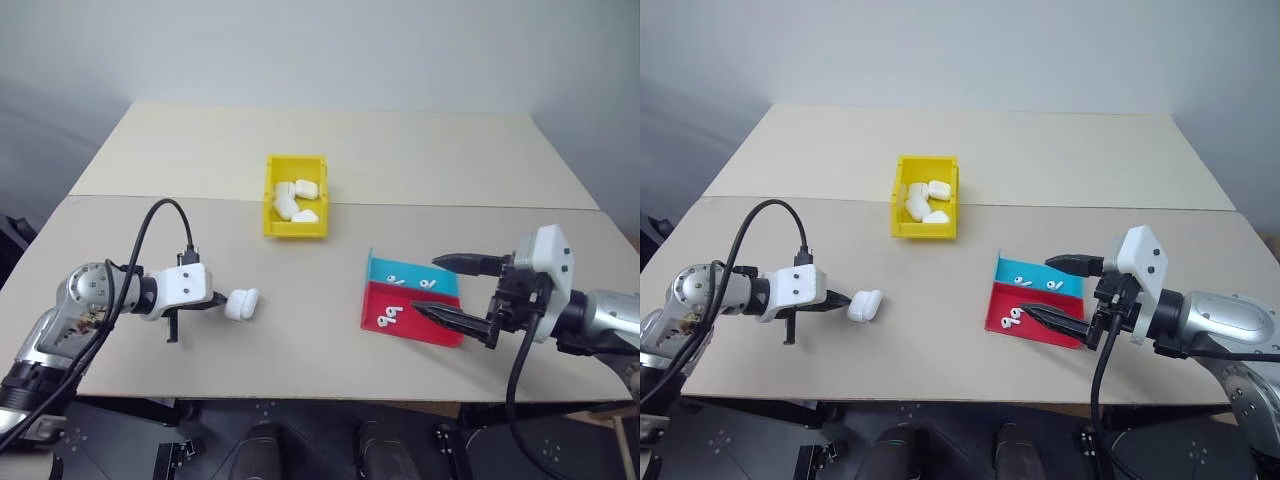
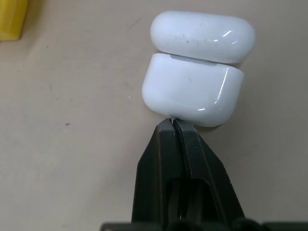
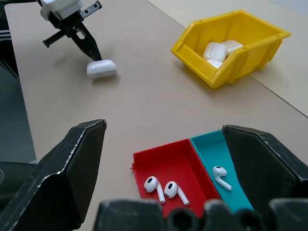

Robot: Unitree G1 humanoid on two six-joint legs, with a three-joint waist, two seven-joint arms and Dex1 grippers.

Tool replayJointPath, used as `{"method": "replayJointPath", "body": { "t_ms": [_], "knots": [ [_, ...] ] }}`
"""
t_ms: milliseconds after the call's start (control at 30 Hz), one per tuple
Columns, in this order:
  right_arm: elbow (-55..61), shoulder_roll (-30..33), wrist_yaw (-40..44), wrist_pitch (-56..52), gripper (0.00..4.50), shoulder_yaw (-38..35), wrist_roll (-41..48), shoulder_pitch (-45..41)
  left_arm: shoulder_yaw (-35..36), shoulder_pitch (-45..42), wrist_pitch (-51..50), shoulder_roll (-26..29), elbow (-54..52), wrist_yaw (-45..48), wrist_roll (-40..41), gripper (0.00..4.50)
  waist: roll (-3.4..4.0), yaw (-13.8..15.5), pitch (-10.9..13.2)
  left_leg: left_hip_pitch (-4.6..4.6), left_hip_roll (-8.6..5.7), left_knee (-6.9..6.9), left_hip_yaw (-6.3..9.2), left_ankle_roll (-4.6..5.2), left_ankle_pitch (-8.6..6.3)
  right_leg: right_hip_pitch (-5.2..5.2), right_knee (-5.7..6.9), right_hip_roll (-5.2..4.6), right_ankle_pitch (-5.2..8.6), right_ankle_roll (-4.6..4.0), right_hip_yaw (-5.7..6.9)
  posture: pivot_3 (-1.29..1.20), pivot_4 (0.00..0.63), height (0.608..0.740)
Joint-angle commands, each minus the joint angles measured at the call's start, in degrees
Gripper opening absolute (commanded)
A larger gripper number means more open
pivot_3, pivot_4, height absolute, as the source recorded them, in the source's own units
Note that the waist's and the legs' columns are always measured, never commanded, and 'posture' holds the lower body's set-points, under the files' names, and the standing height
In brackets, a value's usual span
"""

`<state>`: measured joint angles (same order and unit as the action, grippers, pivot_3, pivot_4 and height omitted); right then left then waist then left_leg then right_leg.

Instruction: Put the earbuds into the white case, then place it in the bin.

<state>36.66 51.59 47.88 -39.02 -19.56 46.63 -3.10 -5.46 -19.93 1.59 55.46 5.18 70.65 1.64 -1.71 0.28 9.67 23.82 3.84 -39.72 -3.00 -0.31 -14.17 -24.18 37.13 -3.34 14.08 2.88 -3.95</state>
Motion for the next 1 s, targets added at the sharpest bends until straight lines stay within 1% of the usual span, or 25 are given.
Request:
{"method": "replayJointPath", "body": {
  "t_ms": [33, 100, 167, 200, 233, 333, 500, 533, 600, 733, 833, 1000],
  "knots": [
    [1.83, 0.45, 0.23, 0.43, 4.50, -2.46, 1.62, 0.27, 2.42, -0.98, 3.13, 4.23, 0.41, 4.06, 1.88, 0.21, 0.00, -0.07, 0.00, 0.00, 0.00, 0.00, 0.00, 0.00, 0.00, 0.01, 0.00, 0.00, 0.00, 0.00, 0.00, 0.00, 0.150, 0.740],
    [1.61, 0.48, 0.45, 0.74, 4.50, -2.23, 1.50, 0.27, 3.02, -2.76, 4.63, 6.73, 2.22, 8.14, 3.90, 0.59, 0.00, -0.08, 0.00, -0.01, 0.00, 0.00, -0.01, 0.00, 0.00, 0.01, 0.01, -0.01, 0.00, 0.00, 0.00, 0.00, 0.150, 0.740],
    [1.24, 0.47, 0.70, 1.06, 4.50, -1.84, 1.36, -0.04, 3.31, -5.26, 4.65, 7.61, 3.00, 10.98, 6.07, 1.23, 0.00, 0.00, 0.00, -0.02, 0.00, -0.01, -0.01, 0.00, 0.00, 0.01, 0.02, -0.01, 0.00, -0.01, 0.00, 0.00, 0.150, 0.740],
    [1.04, 0.44, 0.81, 1.19, 4.50, -1.62, 1.25, -0.25, 3.21, -6.33, 4.17, 7.58, 3.13, 11.69, 6.69, 1.48, 0.00, 0.18, 0.00, -0.02, 0.00, -0.02, -0.01, 0.00, 0.00, 0.02, 0.02, 0.00, 0.00, -0.01, 0.01, 0.00, 0.150, 0.740],
    [0.73, 0.40, 0.94, 1.25, 4.50, -1.26, 1.23, -0.74, 2.91, -7.84, 2.77, 7.33, 2.59, 12.42, 7.46, 1.86, 0.00, 0.40, 0.00, -0.02, 0.00, -0.02, -0.01, 0.00, 0.00, 0.03, 0.01, -0.01, 0.00, 0.00, 0.01, 0.00, 0.150, 0.740],
    [0.07, 0.64, 1.65, 0.91, 4.50, -0.36, 1.70, -2.29, 1.42, -11.70, -2.13, 6.35, -0.67, 14.92, 9.66, 2.74, 0.00, 0.42, 0.00, 0.00, -0.01, -0.03, -0.01, 0.00, 0.00, 0.03, 0.00, -0.02, 0.00, 0.01, 0.01, 0.00, 0.150, 0.740],
    [0.28, 1.02, 2.66, 0.36, 4.50, 0.45, 1.98, -3.44, -3.10, -16.65, -10.20, 7.33, -5.96, 19.53, 8.13, 4.35, 0.00, 0.30, 0.00, 0.02, -0.01, -0.02, 0.00, 0.00, 0.00, 0.02, 0.00, 0.01, 0.00, 0.01, 0.00, 0.00, 0.150, 0.740],
    [0.40, 0.97, 2.66, 0.36, 4.50, 0.57, 1.96, -3.53, -4.15, -17.83, -11.17, 7.51, -6.46, 20.32, 7.30, 4.47, -0.01, 0.29, 0.00, 0.02, -0.01, -0.02, 0.01, 0.00, 0.00, 0.02, 0.00, 0.02, 0.00, 0.01, 0.00, 0.00, 0.150, 0.740],
    [0.48, 0.74, 2.28, 0.27, 4.50, 0.81, 1.97, -3.74, -7.28, -20.85, -15.14, 7.48, -7.52, 21.41, 4.56, 4.47, -0.01, 0.25, 0.00, 0.01, -0.01, -0.03, 0.01, 0.00, 0.00, 0.02, 0.01, 0.03, 0.00, 0.00, -0.01, 0.00, 0.150, 0.740],
    [0.48, 0.31, 1.52, 0.33, 4.50, 1.67, 1.52, -4.09, -13.30, -24.16, -14.02, 8.08, -7.94, 21.85, 3.75, 4.47, -0.01, 0.23, -0.01, 0.01, -0.02, -0.05, 0.01, 0.00, 0.00, 0.03, 0.01, 0.03, 0.00, 0.01, -0.02, 0.00, 0.150, 0.740],
    [0.74, 0.25, 1.09, 0.50, 4.50, 2.02, 1.37, -4.01, -16.16, -25.14, -11.24, 6.69, -7.06, 21.85, 0.38, 4.47, -0.01, 0.22, -0.01, 0.01, -0.02, -0.04, 0.02, 0.01, 0.00, 0.02, 0.00, 0.04, 0.01, 0.00, -0.03, 0.00, 0.150, 0.740],
    [1.69, 0.45, 0.14, 0.49, 4.50, 1.27, 1.50, -3.24, -19.24, -26.32, -10.26, 2.48, -4.42, 19.65, -6.66, 4.47, -0.02, 0.39, -0.01, 0.02, -0.03, -0.09, 0.03, 0.02, 0.00, 0.04, 0.01, 0.04, 0.00, 0.01, -0.03, 0.00, 0.150, 0.740]
  ]
}}
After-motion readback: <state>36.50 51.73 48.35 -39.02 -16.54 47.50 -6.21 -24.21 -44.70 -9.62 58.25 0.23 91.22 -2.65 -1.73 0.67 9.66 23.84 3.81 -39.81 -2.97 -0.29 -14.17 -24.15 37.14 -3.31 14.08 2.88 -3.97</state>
